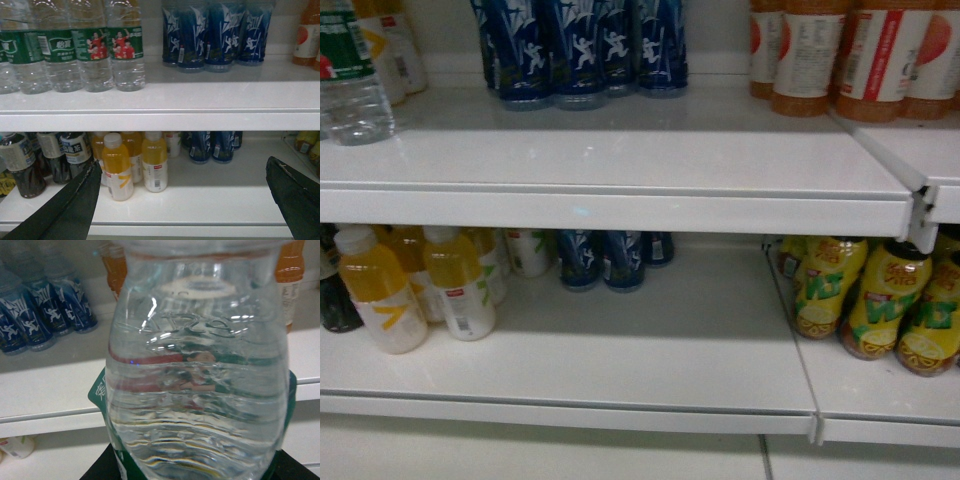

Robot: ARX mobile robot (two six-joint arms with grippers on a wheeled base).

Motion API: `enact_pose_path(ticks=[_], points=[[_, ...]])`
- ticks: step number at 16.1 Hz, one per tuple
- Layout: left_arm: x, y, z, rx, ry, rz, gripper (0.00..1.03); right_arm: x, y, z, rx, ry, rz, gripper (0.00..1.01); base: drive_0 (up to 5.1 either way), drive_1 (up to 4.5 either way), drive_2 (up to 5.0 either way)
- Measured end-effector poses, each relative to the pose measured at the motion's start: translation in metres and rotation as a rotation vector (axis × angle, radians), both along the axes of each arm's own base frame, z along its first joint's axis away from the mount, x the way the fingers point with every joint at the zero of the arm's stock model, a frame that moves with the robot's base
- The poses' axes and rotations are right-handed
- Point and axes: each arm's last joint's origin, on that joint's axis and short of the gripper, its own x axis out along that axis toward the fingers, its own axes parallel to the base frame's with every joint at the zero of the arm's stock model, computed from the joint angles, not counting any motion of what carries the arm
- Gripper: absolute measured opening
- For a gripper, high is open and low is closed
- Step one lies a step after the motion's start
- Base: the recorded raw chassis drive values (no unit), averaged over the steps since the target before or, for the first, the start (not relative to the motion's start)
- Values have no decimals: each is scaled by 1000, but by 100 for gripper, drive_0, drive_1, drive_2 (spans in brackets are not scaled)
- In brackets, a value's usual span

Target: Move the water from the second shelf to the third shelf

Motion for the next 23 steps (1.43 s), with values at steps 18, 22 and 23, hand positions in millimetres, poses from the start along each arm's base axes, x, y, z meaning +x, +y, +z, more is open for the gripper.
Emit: enact_pose_path(ticks=[18,22,23], points=[[0,0,0,0,0,-1,98,0,0,1,2,-7,3,40,-498,243,243],[0,0,0,0,3,0,98,0,0,0,0,1,2,40,-496,249,249],[0,0,0,0,0,0,98,0,0,0,1,-1,3,40,-496,249,249]])
